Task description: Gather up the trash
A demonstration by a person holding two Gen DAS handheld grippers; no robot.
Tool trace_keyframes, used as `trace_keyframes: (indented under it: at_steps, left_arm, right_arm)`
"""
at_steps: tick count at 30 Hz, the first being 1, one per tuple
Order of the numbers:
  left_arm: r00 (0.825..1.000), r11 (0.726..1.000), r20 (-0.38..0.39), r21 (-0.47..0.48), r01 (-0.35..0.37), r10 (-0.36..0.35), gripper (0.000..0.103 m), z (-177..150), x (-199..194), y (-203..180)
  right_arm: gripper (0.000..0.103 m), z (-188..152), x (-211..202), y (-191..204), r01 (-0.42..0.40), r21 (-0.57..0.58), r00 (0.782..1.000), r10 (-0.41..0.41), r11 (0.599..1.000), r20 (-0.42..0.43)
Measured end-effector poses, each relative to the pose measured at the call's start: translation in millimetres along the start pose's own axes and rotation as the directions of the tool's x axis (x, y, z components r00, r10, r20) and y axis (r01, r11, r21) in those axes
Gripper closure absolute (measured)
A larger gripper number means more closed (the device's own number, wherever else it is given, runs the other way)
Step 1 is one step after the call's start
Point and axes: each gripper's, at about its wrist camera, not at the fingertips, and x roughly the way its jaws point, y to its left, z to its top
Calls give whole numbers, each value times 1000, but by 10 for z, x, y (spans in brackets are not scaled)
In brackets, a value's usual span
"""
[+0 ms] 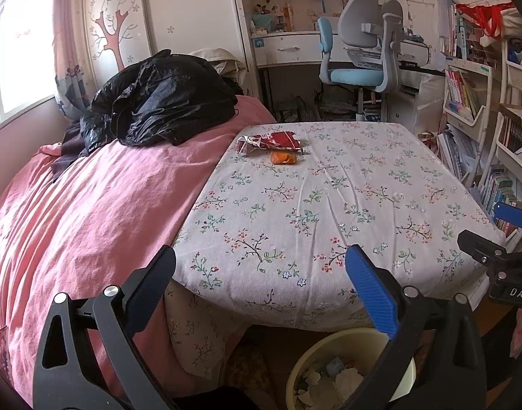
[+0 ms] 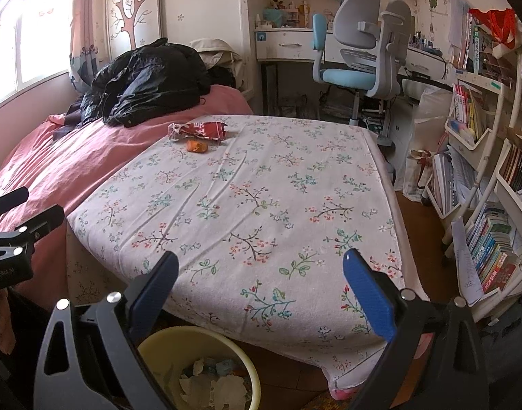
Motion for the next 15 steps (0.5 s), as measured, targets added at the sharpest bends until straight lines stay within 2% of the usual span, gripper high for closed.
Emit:
trace_keyframes:
  at_steps: [15]
  left_arm:
    - [1000, 1000, 2, -1, -1, 1, 7, 2, 1, -4]
  right_arm:
    - [10, 17, -3, 4, -1, -8, 1000, 1, 1000, -1]
